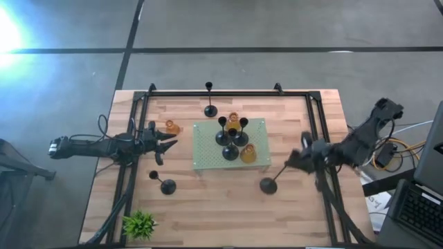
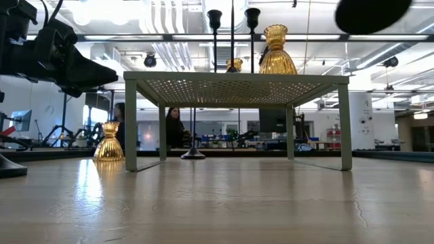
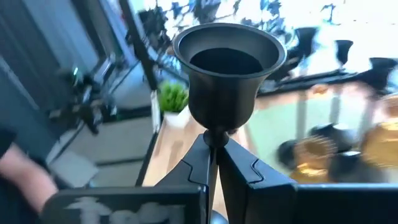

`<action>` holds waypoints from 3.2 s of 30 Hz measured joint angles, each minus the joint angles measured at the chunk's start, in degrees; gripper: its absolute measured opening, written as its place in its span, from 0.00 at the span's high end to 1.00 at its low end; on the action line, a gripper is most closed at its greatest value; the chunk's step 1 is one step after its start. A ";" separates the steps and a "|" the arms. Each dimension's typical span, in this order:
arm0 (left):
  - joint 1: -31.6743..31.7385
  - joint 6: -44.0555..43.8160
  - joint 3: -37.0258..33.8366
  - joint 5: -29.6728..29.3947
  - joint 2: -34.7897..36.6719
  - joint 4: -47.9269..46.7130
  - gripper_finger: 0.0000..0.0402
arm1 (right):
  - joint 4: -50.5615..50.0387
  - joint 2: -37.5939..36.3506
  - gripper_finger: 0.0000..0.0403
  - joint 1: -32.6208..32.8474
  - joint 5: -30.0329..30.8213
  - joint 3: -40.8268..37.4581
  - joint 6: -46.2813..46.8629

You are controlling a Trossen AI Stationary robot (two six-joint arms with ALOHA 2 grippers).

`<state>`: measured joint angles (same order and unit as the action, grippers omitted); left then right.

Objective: Pick & Place candle stick holders
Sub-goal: Put the black candle holder on the shelf

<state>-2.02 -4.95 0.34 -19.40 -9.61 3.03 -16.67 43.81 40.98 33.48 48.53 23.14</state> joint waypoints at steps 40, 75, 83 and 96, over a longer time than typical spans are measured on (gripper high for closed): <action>0.02 0.00 0.00 0.00 -0.02 0.00 0.70 | -15.13 11.37 0.97 -49.69 -22.30 18.09 -17.95; 0.01 0.00 0.00 0.00 -0.02 0.00 0.70 | -4.97 17.12 0.97 -63.55 -40.15 12.71 -19.28; 0.02 0.00 0.00 0.00 -0.02 0.00 0.70 | -2.51 17.11 0.97 -63.53 -40.13 10.63 -19.10; 0.02 0.00 0.00 0.00 -0.01 0.00 0.70 | -2.73 15.60 0.97 -63.53 -39.90 9.75 -19.28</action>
<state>-2.00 -4.95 0.34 -19.40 -9.62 3.03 -19.40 59.41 -22.55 -6.43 58.28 3.86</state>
